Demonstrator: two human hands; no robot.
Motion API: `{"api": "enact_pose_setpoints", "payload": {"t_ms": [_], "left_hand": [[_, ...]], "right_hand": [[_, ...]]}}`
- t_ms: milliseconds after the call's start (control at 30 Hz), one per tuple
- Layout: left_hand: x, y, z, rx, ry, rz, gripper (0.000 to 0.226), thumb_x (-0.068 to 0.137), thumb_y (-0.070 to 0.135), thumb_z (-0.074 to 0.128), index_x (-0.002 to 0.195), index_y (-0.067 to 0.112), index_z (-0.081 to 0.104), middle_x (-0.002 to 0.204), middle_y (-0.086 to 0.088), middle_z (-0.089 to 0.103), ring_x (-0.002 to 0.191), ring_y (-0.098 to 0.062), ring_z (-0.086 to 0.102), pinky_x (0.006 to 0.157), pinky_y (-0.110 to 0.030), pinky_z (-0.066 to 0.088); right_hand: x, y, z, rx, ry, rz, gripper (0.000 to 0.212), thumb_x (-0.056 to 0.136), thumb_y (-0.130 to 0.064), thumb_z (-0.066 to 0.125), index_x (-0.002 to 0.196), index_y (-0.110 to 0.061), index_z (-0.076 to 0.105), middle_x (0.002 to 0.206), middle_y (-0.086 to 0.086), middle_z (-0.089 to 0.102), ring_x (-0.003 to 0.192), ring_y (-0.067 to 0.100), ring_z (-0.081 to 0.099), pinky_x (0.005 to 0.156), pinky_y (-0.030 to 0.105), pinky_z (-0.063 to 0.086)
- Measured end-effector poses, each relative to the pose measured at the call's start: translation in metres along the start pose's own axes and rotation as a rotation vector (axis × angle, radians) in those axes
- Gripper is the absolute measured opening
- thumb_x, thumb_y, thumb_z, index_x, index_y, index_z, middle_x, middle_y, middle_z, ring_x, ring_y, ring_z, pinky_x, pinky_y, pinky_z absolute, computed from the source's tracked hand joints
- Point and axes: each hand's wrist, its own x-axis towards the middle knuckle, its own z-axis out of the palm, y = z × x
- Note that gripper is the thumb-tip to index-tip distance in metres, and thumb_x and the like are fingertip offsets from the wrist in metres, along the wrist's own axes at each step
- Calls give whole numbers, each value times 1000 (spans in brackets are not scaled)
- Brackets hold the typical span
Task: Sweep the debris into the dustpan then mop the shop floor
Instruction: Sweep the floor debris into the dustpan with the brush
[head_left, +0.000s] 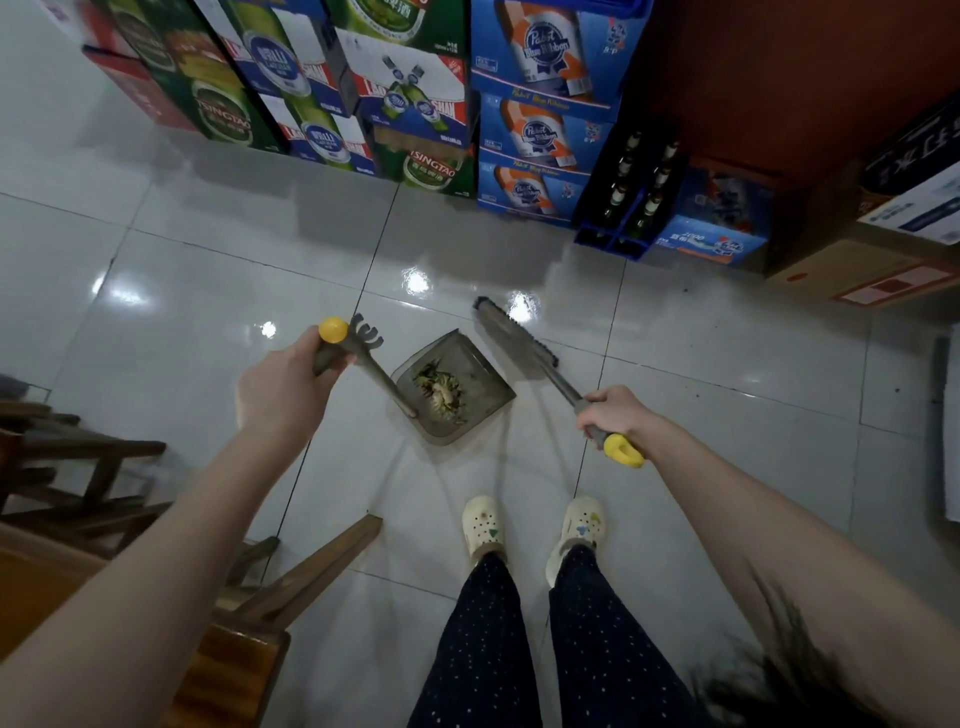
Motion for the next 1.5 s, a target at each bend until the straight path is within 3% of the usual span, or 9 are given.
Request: {"api": "enact_pose_setpoints", "payload": {"t_ms": [233, 367, 500, 867, 1033, 1100, 1233, 1400, 1500], "left_hand": [[-4, 0, 4, 18, -14, -23, 35, 92, 48, 46, 109, 18, 51, 80, -18, 62, 77, -40, 59, 60, -36, 36], [-6, 0, 4, 15, -18, -3, 35, 92, 48, 46, 111, 19, 51, 83, -20, 63, 78, -41, 60, 60, -36, 37], [-6, 8, 0, 2, -12, 14, 32, 93, 45, 46, 111, 18, 51, 83, -19, 63, 78, -40, 59, 59, -35, 36], [-16, 2, 8, 8, 21, 25, 32, 93, 44, 48, 110, 17, 51, 77, -14, 62, 73, -39, 59, 56, -33, 33], [-16, 1, 9, 28, 12, 8, 33, 93, 45, 47, 113, 18, 50, 81, -17, 63, 76, -40, 60, 57, -34, 33], [-16, 0, 9, 23, 12, 10, 32, 93, 44, 48, 113, 19, 49, 81, -16, 64, 76, -40, 60, 58, -34, 34], [-16, -2, 9, 15, 2, 14, 29, 94, 40, 49, 115, 20, 49, 81, -15, 62, 73, -38, 57, 58, -35, 35], [-24, -3, 4, -11, 0, 20, 28, 94, 38, 48, 114, 19, 50, 79, -15, 61, 73, -37, 56, 58, -35, 35], [-32, -4, 4, -41, 6, 10, 27, 94, 39, 48, 110, 18, 51, 81, -16, 62, 75, -38, 58, 58, -35, 36]], "right_hand": [[-39, 19, 34, -73, -187, 19, 40, 73, 9, 59, 113, 14, 59, 65, 16, 56, 46, 22, 50, 40, 23, 43], [-55, 28, 18, -42, -149, 9, 54, 75, 10, 59, 128, 5, 52, 84, 21, 60, 55, 21, 53, 38, 19, 44], [-61, 27, 2, 34, -97, 15, 59, 79, 12, 59, 136, 2, 47, 82, 18, 60, 54, 20, 53, 36, 19, 44], [-20, 17, 11, 41, 27, 5, 35, 75, 12, 56, 109, 21, 56, 65, 17, 53, 49, 24, 47, 39, 23, 41], [-25, 23, 42, -118, -84, -4, 36, 71, 5, 62, 106, 15, 61, 72, 19, 56, 62, 26, 54, 56, 33, 44], [-35, 26, 54, -142, -134, -6, 35, 72, 5, 62, 107, 7, 63, 75, 17, 58, 65, 25, 55, 55, 30, 44], [-52, 23, 64, -249, -164, -48, 15, 71, 3, 62, 86, 2, 62, 69, 11, 53, 56, 17, 50, 50, 21, 38], [-72, 24, 46, -163, -156, -28, 39, 75, 7, 60, 114, 11, 58, 72, 18, 57, 48, 21, 53, 39, 20, 44], [-87, 32, 34, -125, -154, -28, 40, 78, 11, 59, 118, 11, 55, 74, 18, 54, 45, 19, 49, 35, 18, 42]]}}
